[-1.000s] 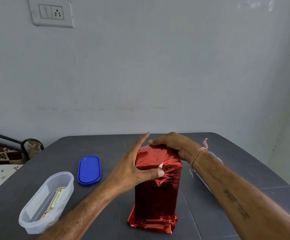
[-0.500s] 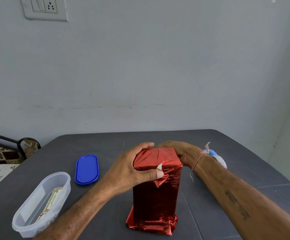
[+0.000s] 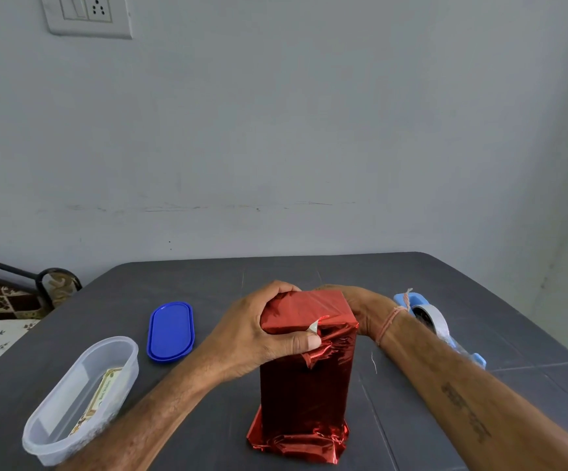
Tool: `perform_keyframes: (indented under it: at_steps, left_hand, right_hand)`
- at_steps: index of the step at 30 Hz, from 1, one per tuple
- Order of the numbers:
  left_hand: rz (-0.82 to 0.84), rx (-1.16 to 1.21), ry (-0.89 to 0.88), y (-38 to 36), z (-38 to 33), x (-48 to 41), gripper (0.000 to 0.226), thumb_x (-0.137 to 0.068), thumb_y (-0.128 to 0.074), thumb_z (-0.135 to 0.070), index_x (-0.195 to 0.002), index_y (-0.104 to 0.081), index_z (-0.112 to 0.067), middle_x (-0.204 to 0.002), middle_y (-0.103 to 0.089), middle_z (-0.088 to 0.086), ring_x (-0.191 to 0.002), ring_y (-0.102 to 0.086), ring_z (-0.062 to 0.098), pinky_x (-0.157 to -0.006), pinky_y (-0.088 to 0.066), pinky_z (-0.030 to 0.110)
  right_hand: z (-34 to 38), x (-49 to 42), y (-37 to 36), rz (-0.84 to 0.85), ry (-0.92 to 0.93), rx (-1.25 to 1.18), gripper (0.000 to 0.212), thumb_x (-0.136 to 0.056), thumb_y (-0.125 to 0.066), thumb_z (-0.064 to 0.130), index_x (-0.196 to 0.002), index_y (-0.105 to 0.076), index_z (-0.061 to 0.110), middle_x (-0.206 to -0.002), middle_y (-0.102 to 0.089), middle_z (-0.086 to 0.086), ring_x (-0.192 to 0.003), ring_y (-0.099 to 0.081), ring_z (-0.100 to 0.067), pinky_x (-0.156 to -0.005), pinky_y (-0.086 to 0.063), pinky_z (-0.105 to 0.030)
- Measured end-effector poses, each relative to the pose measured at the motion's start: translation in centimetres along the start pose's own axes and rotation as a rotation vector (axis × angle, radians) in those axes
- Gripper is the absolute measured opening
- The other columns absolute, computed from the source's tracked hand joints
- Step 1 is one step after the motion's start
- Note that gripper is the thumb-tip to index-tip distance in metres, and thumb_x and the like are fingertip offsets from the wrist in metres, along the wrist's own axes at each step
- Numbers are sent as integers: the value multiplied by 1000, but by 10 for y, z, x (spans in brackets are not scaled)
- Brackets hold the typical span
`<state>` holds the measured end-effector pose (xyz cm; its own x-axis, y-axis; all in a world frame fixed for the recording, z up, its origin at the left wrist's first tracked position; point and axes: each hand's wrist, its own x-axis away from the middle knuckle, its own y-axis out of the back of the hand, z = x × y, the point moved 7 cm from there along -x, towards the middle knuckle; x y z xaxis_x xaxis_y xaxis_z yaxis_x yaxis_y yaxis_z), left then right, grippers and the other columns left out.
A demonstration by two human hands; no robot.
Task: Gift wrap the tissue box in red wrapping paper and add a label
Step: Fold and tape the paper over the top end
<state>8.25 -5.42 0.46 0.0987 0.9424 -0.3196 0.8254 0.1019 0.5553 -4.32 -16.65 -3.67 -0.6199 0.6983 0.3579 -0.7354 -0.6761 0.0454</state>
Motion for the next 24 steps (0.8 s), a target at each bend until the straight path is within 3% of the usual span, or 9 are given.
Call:
perform_keyframes:
  at_steps: [5,7,11,14,18,21,24]
  left_hand:
    - [-8,-3,3,-1,1,-2,63,-70,-87,-54,-124,-59,-37,-112,-67,-18,-102,-66,-1,-83,-53,15]
    - [-8,-10,6,0,2,-2,64,-70,-87,-55,-124,-59,-36,-113,-67,-16,-102,-66,0,-83,-53,16]
    - [-3,-6,8,-1,1,-2,64,-70,-88,-54,-124,-59,-34,-111,-67,-16,-98,-66,0,-79,-51,14]
    - [-4,-2,4,0,1,-3,61,-70,-88,-54,-120,-60,-34,-106,-68,-16,-95,-66,1,-76,-50,14]
    - [-2,-9,10,0,1,-1,59,-69,-86,-57,-117,-60,-35,-103,-67,-23,-93,-66,-1,-76,-50,13]
    - [7,13,19,-1,-1,-1,56,-68,-86,-54,-115,-62,-34,-102,-68,-21,-90,-67,0,-75,-51,14]
    - [24,23,31,-1,-2,-2,56,-68,-86,-54,-115,-63,-34,-101,-71,-16,-91,-68,3,-77,-53,17]
  right_hand:
    - [2,9,-1,-27,24,-99,77,-105,-37,-2,-31,-57,12,-37,-49,3,-29,-46,-6,-35,-40,-17]
    - [-5,11,1,-31,14,-145,73,-105,-41,1,-36,-62,11,-42,-56,0,-34,-52,-8,-42,-46,-20]
    - [-15,8,15,-124,66,-147,36,-102,-61,31,-76,-75,10,-67,-69,-1,-62,-63,-15,-68,-51,-31]
    - [-18,14,33,-221,148,-116,41,-99,-62,46,-101,-76,7,-87,-76,-5,-77,-70,-18,-73,-55,-34]
    - [-18,39,45,-291,299,-96,38,-103,-58,38,-114,-73,4,-102,-78,-9,-88,-74,-18,-77,-59,-30]
    - [-27,62,58,-370,388,-88,35,-100,-63,33,-117,-72,3,-115,-76,-14,-105,-74,-27,-89,-60,-37]
    - [-31,93,71,-481,450,-70,29,-100,-64,27,-115,-72,4,-115,-76,-11,-100,-74,-23,-83,-62,-31]
